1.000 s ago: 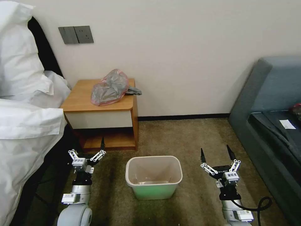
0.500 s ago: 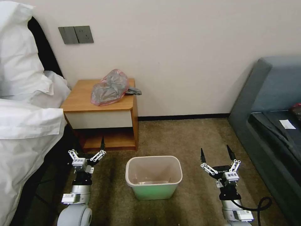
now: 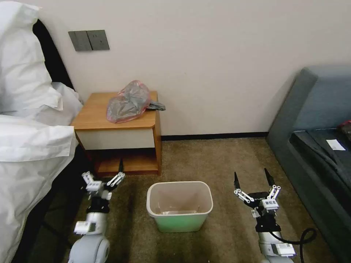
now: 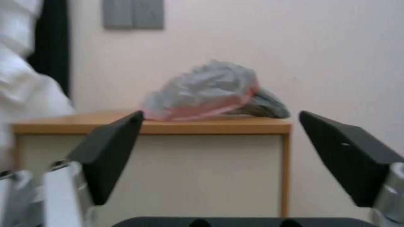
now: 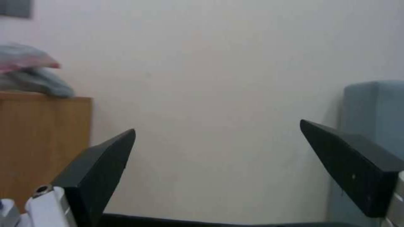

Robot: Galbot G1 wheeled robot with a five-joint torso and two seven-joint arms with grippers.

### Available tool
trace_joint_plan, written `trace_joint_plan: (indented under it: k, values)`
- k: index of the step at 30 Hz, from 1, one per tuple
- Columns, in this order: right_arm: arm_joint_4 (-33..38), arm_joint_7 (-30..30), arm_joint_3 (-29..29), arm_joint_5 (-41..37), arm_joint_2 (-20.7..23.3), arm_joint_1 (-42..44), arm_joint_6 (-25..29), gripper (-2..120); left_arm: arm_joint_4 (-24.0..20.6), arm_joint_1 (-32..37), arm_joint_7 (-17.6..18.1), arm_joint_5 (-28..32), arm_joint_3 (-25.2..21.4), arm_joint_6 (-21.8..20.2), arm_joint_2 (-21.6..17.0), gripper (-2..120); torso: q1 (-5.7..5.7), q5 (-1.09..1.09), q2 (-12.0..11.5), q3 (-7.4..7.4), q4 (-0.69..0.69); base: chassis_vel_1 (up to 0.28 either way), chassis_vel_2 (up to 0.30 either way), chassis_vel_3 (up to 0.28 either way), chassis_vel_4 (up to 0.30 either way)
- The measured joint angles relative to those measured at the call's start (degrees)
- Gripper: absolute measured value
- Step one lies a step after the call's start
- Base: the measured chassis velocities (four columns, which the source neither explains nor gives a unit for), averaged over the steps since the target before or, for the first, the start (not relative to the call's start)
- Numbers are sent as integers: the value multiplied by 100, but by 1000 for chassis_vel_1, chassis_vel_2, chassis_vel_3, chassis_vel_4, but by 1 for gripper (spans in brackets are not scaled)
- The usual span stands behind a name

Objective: Pick up the garbage bag from the table and place it over the trash can.

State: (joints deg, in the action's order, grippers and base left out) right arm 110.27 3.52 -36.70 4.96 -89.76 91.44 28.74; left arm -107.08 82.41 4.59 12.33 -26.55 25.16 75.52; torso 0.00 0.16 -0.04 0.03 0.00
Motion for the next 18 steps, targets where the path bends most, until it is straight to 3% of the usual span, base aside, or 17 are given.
trace_joint_plan:
  k: [1, 4, 8, 18]
  values:
    - [0, 0, 0, 0, 0, 0, 0, 100, 0, 0, 0, 0, 0, 0, 0, 96, 0, 0, 0, 0, 0, 0, 0, 0, 0]
    - [207, -554, 241, 286, 26, -363, -735, 100, -128, -437, 268, 208, 500, -690, -129, 99, 0, 0, 0, 0, 1, 0, 0, 0, 0]
    - [363, -774, 408, 252, 103, -538, -1074, 100, -254, -599, 310, 340, 869, -1076, -174, 100, 0, 0, 0, 0, 0, 0, 0, 0, 0]
    - [414, -709, 472, -53, 316, -668, -1133, 100, -412, -422, 336, 119, 543, -1176, -184, 100, 0, 0, 0, -1, 2, 0, 0, 0, 0]
